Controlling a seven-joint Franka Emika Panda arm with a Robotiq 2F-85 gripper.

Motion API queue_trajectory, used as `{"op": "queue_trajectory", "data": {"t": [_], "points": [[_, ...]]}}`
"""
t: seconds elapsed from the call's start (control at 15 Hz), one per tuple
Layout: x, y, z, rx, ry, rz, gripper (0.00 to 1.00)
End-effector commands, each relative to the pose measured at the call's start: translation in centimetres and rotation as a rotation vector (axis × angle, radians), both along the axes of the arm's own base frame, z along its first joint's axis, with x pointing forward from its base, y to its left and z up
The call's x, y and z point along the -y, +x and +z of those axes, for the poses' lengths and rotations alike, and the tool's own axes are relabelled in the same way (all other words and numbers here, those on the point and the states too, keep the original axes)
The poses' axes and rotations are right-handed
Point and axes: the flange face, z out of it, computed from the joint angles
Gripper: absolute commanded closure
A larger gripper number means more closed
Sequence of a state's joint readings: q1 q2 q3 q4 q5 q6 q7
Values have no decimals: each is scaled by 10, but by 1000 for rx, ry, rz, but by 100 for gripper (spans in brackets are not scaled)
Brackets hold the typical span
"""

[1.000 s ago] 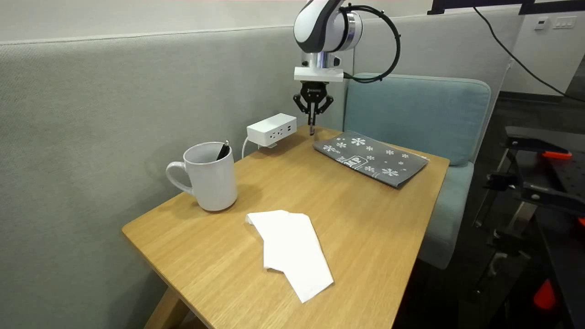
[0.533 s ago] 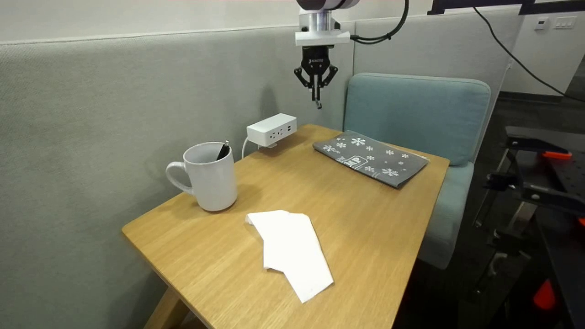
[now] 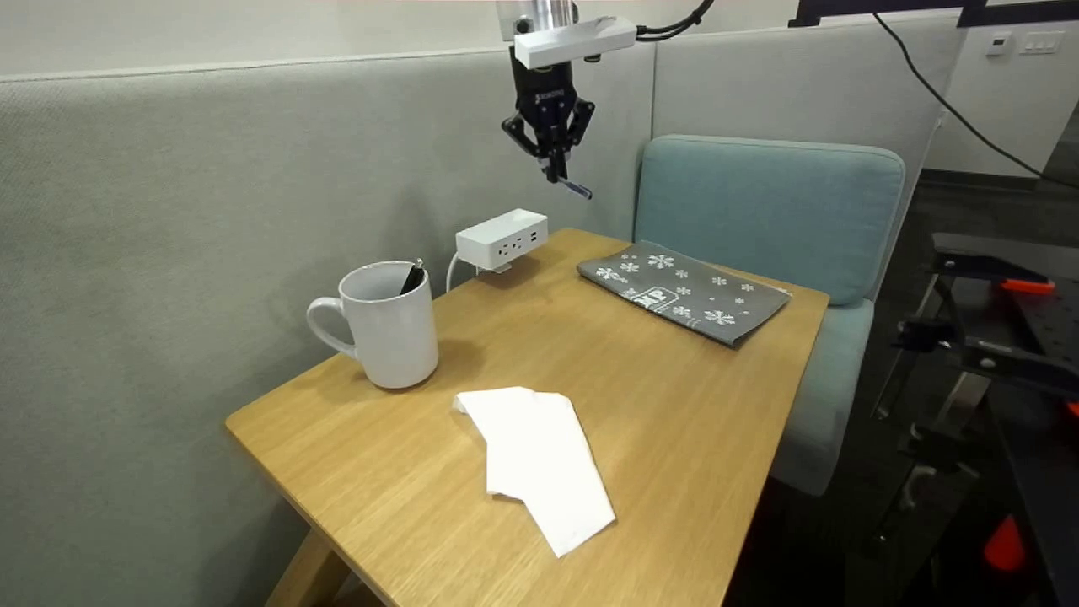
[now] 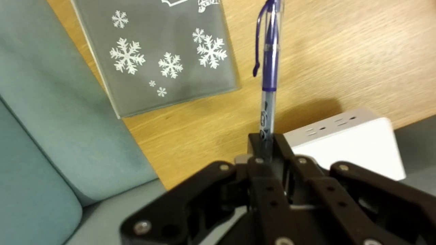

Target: Put the pen into the white cup

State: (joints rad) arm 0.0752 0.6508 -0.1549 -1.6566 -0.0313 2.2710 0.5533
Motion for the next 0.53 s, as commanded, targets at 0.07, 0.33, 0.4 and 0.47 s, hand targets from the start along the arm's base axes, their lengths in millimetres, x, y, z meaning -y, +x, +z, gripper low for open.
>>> {"op": "queue_trajectory", "data": {"t": [0.07,0.33,0.4,0.47], "points": [[-52,-16,22,22,3,260,97],[-87,-19,40,38,60,481,97],[-92,-20,44,40,79,534,97],[-95,-21,47,28,102,587,97]]}}
